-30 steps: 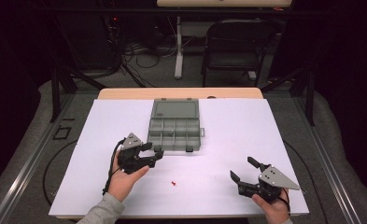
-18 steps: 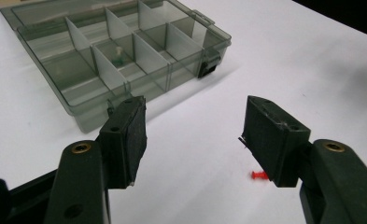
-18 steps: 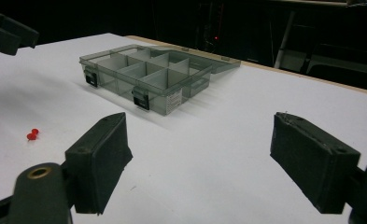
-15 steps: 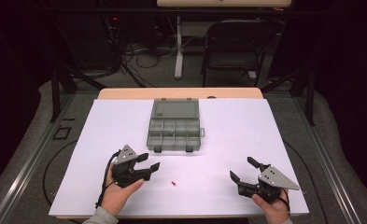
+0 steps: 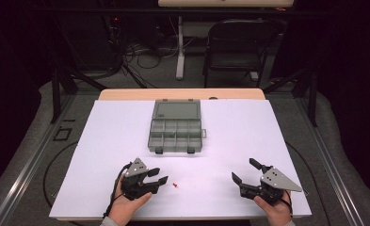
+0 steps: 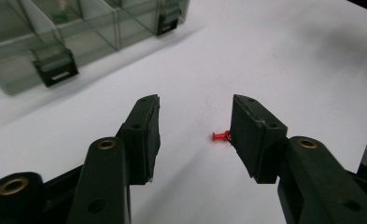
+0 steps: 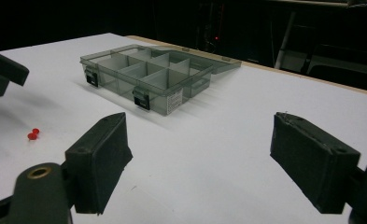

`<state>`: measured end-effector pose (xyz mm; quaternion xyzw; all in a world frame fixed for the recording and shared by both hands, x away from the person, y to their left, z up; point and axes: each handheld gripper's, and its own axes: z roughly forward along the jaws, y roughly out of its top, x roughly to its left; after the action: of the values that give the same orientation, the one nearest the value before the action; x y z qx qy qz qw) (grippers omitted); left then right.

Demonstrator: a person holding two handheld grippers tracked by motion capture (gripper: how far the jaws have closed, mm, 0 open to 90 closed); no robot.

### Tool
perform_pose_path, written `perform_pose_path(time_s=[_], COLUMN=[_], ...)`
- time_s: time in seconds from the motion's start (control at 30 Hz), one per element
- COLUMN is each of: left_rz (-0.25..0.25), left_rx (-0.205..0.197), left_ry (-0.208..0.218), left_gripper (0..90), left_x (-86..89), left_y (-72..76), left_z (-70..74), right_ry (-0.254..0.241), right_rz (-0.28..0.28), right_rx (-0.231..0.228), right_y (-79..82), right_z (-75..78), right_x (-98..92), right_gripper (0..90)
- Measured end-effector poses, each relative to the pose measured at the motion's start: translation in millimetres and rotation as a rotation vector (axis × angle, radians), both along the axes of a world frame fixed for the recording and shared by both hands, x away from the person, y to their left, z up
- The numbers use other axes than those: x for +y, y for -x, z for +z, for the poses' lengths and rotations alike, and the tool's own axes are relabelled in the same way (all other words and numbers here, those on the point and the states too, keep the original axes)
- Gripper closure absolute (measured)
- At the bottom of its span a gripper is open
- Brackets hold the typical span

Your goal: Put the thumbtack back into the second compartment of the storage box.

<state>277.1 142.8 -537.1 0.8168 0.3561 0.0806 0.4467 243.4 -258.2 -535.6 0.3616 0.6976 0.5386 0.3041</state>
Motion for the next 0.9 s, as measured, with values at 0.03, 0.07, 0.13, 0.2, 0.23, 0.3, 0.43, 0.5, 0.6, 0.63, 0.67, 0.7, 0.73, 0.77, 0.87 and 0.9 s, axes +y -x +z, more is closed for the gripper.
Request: perform_pose_path(time_s=[0.03, 0.07, 0.13, 0.2, 0.23, 0.3, 0.43, 0.5, 0.6, 0.63, 0.67, 0.7, 0.73, 0.77, 0.87, 0.9], left_rz=[-0.012, -0.023, -0.040, -0.053, -0.065, -0.077, -0.097, -0.102, -0.110, -0.108, -0.105, -0.104, -0.105, -0.106, -0.107, -0.107], left_rx=[0.009, 0.014, 0.016, 0.018, 0.023, 0.029, 0.034, 0.029, 0.031, 0.033, 0.034, 0.035, 0.037, 0.038, 0.047, 0.054], left_ry=[-0.001, -0.006, -0.024, -0.020, -0.026, -0.030, -0.044, -0.053, -0.067, -0.068, -0.067, -0.073, -0.074, -0.076, -0.082, -0.081], left_gripper=[54.0, 55.8, 57.8, 59.1, 59.4, 59.6, 59.3, 59.3, 59.2, 59.3, 59.3, 59.5, 59.6, 59.9, 61.9, 62.4], left_x=[-1.5, -3.5, -7.3, -10.7, -11.8, -15.8, -24.7, -29.1, -32.7, -33.4, -34.1, -34.1, -34.1, -34.2, -35.9, -37.0], left_y=[-0.9, -1.9, -3.9, -4.9, -5.5, -5.4, -3.5, -2.7, -3.2, -3.2, -3.4, -3.7, -4.1, -4.6, -5.3, -5.4], left_z=[-2.0, -3.7, -6.0, -8.9, -10.0, -13.3, -17.9, -19.5, -21.3, -22.0, -22.8, -23.1, -23.5, -24.0, -25.5, -26.5], right_ry=[0.000, 0.001, 0.002, 0.000, 0.005, 0.004, 0.000, 0.003, 0.003, 0.002, 0.001, 0.004, 0.002, 0.002, 0.004, 0.000], right_rz=[0.000, 0.000, 0.000, 0.000, 0.002, 0.003, 0.000, 0.002, 0.002, 0.002, 0.001, 0.003, 0.002, 0.002, 0.003, 0.002], right_rx=[-0.001, -0.003, -0.003, -0.001, -0.003, -0.003, -0.001, -0.001, -0.001, -0.001, -0.001, -0.004, 0.000, -0.001, -0.003, 0.000], right_y=[-0.1, -0.3, -0.7, -0.5, -0.3, -0.3, -0.4, -0.3, -0.5, -0.5, -0.5, -0.8, -0.6, -0.6, -0.9, -0.7], right_z=[0.0, 0.0, -0.2, -0.3, -0.2, -0.2, -0.3, -0.3, -0.4, -0.4, -0.4, -0.4, -0.5, -0.5, -0.5, -0.6], right_x=[-0.1, -0.2, -0.3, 0.1, -0.1, -0.1, 0.2, 0.1, 0.1, 0.1, 0.0, -0.3, -0.3, -0.4, -0.4, 0.0], right_gripper=[18.9, 18.9, 18.9, 18.9, 18.9, 18.9, 18.9, 18.9, 18.9, 18.9, 18.9, 18.9, 18.9, 18.9, 18.9, 18.9])
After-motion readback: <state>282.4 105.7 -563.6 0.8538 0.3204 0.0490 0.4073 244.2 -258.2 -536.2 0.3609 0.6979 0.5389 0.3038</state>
